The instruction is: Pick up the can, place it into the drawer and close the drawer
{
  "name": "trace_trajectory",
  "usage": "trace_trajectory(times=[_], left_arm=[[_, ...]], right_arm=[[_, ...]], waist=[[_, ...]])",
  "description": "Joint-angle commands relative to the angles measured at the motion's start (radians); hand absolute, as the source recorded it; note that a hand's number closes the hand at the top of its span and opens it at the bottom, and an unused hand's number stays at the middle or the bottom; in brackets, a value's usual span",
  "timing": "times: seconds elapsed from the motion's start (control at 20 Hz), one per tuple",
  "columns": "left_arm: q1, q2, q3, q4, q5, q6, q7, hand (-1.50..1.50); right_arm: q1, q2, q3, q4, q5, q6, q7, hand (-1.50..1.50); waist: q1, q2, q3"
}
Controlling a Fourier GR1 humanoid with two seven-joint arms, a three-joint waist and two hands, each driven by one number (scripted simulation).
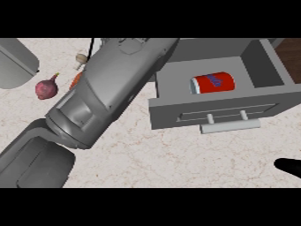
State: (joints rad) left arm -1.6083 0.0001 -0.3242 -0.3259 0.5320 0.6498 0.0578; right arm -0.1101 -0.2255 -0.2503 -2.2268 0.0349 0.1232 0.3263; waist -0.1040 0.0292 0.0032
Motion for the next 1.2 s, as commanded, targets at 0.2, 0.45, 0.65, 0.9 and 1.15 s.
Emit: trace_trajectory(times=[0.2,0.45,0.65,0.9,1.15], left_arm=[[-0.033,0.000,0.042,-0.001,0.079,0.013,-0.039,-1.50],[-0.053,0.000,0.038,0.029,0.084,-0.004,-0.046,-1.50],[-0.044,0.000,0.024,0.031,0.080,-0.014,-0.070,-1.50],[-0.084,0.005,0.035,0.047,0.057,-0.014,-0.045,-1.50],[-0.047,0.009,0.050,0.046,0.059,-0.038,-0.058,-1.50]], right_arm=[[-0.048,-0.086,0.104,0.095,0.245,0.031,-0.112,-1.50],[-0.113,-0.086,0.223,0.206,0.470,-0.032,-0.158,-1.50],[-0.210,-0.102,0.263,0.397,0.574,-0.067,-0.216,-1.50],[-0.234,-0.076,0.351,0.569,0.729,-0.147,-0.275,-1.50],[-0.368,-0.043,0.394,0.792,0.859,-0.225,-0.285,-1.50]], waist=[[0.019,0.005,0.000],[0.055,0.001,-0.001],[0.077,0.001,-0.001],[0.102,-0.013,-0.002],[0.110,-0.013,-0.002]])
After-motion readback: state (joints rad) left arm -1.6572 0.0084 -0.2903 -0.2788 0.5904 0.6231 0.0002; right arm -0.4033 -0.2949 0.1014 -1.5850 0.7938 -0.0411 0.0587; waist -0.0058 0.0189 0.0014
